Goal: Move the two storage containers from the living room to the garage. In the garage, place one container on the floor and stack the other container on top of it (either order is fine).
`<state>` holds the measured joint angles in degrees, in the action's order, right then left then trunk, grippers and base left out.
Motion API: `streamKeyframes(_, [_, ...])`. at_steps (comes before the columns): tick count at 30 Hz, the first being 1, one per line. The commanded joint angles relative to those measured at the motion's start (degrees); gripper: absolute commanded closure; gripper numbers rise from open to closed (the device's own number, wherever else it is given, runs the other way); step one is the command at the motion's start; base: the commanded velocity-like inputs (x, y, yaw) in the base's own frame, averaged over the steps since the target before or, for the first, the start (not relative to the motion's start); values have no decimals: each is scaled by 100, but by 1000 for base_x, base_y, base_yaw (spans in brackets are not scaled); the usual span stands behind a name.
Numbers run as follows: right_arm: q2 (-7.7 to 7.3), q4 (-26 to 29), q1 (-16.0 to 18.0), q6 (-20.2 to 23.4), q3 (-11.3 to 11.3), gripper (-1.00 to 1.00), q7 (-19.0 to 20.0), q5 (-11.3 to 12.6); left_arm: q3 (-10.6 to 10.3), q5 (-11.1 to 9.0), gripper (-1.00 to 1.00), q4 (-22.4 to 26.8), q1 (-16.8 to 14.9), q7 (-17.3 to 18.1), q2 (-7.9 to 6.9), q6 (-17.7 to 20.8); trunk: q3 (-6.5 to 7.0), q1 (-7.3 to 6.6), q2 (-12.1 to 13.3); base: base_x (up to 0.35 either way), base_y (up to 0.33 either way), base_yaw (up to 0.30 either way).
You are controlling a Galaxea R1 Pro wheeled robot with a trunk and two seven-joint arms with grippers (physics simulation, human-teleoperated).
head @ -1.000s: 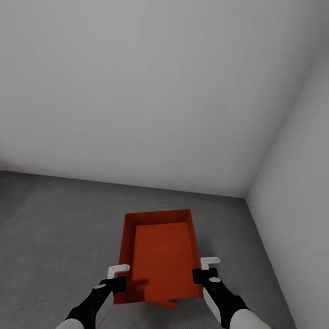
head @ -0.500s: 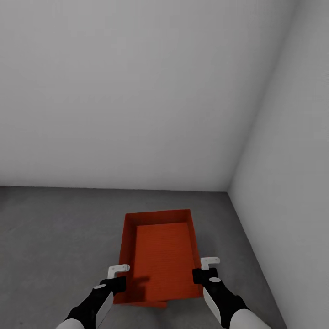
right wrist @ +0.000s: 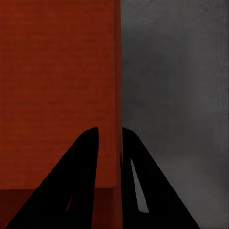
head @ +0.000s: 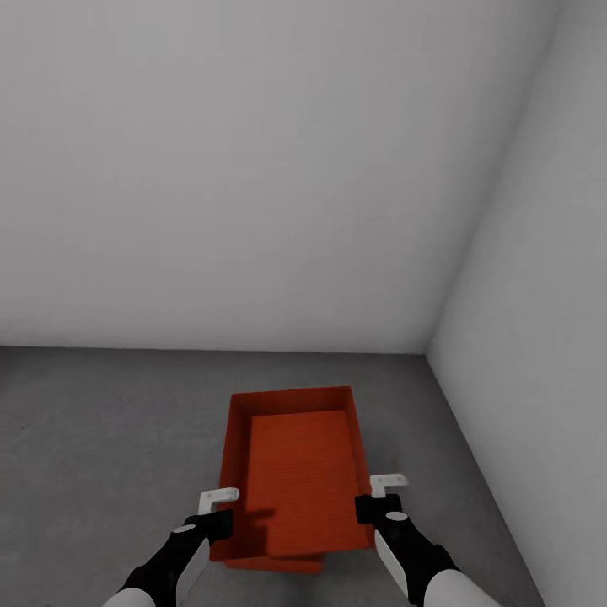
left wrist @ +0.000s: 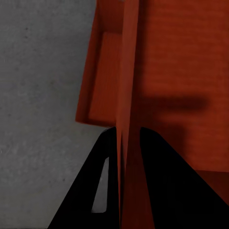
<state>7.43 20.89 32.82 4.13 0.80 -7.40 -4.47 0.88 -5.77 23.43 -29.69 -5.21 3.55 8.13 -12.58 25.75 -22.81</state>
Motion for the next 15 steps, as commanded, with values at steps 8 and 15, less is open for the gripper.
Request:
streamKeyframes(8, [-4, 11, 33, 44, -387, 100, -45, -97, -134, 120, 100, 12, 7, 178, -3, 30, -11, 3, -11, 87, 335, 0])
streamKeyframes(15, [-4, 11, 33, 44, -387, 100, -48, -97, -133, 120, 100, 12, 7, 178, -3, 30, -11, 3, -11, 94, 335, 0])
